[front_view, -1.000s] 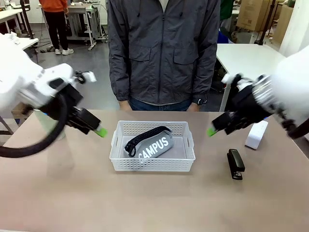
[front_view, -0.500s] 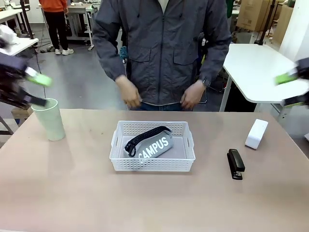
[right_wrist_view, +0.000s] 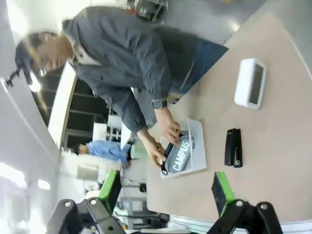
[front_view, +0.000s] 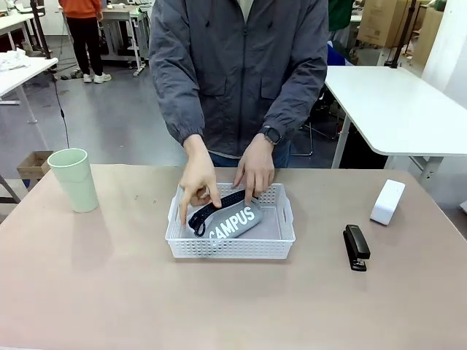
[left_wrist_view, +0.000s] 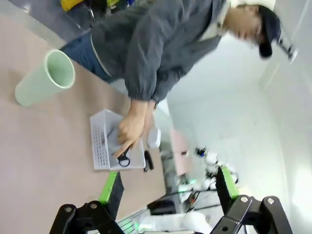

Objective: Efficiently arrange items inside the basket to fit them all.
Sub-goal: Pick up the Digital clock and place it inside the Organizing basket.

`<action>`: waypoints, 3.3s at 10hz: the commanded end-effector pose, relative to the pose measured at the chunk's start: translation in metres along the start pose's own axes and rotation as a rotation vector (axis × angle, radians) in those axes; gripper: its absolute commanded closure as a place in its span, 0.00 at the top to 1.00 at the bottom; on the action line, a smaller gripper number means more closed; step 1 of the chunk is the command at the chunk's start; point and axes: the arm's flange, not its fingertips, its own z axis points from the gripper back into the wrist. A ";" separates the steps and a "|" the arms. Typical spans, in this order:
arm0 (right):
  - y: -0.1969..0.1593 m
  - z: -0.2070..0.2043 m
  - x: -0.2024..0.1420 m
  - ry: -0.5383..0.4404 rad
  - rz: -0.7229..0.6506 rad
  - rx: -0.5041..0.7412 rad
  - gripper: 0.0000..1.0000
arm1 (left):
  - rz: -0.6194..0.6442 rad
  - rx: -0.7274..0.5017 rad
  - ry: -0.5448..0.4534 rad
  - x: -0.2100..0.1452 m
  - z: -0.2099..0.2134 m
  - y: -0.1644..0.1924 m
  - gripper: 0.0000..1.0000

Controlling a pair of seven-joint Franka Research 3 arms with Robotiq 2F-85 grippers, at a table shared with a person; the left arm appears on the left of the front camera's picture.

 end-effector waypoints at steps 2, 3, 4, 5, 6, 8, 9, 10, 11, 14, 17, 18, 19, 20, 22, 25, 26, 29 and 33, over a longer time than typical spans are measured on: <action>-0.080 -0.004 -0.032 -0.051 -0.128 0.035 1.00 | 0.066 -0.093 -0.087 -0.041 -0.016 0.032 1.00; -0.096 0.002 -0.032 -0.071 -0.159 0.043 1.00 | 0.083 -0.103 -0.098 -0.041 -0.017 0.036 1.00; -0.109 0.007 -0.032 -0.083 -0.180 0.056 1.00 | 0.074 -0.113 -0.093 -0.042 -0.020 0.036 1.00; -0.112 0.006 -0.035 -0.109 -0.145 -0.019 1.00 | 0.078 -0.052 -0.099 -0.043 -0.029 0.033 1.00; -0.095 0.038 0.003 -0.076 -0.184 0.029 1.00 | 0.106 -0.091 -0.095 0.007 0.015 0.033 1.00; -0.095 0.038 0.003 -0.076 -0.184 0.029 1.00 | 0.106 -0.091 -0.095 0.007 0.015 0.033 1.00; -0.095 0.038 0.003 -0.076 -0.184 0.029 1.00 | 0.106 -0.091 -0.095 0.007 0.015 0.033 1.00; -0.095 0.038 0.003 -0.076 -0.184 0.029 1.00 | 0.106 -0.091 -0.095 0.007 0.015 0.033 1.00; -0.095 0.038 0.003 -0.076 -0.184 0.029 1.00 | 0.106 -0.091 -0.095 0.007 0.015 0.033 1.00; -0.095 0.038 0.003 -0.076 -0.184 0.029 1.00 | 0.106 -0.091 -0.095 0.007 0.015 0.033 1.00; -0.096 0.036 0.000 -0.066 -0.203 0.004 1.00 | 0.106 -0.091 -0.095 0.007 0.015 0.033 1.00; -0.078 0.017 0.003 -0.096 -0.211 -0.125 1.00 | 0.106 -0.091 -0.095 0.007 0.015 0.033 1.00; -0.059 -0.005 0.007 -0.093 -0.202 -0.228 1.00 | 0.106 -0.091 -0.095 0.007 0.015 0.033 1.00; -0.039 -0.030 0.012 -0.070 -0.179 -0.307 1.00 | 0.106 -0.091 -0.095 0.007 0.015 0.033 1.00; -0.015 -0.081 0.016 -0.031 -0.144 -0.447 1.00 | 0.106 -0.091 -0.095 0.007 0.015 0.033 1.00; 0.020 -0.186 -0.003 0.005 -0.047 -0.738 1.00 | 0.106 -0.091 -0.095 0.007 0.015 0.033 1.00; 0.026 -0.218 -0.011 -0.002 -0.036 -0.842 1.00 | 0.106 -0.091 -0.095 0.007 0.015 0.033 1.00; 0.028 -0.243 -0.017 0.040 0.037 -0.812 1.00 | 0.106 -0.091 -0.095 0.007 0.015 0.033 1.00; 0.028 -0.264 -0.028 0.019 0.008 -0.896 1.00 | 0.106 -0.091 -0.095 0.007 0.015 0.033 1.00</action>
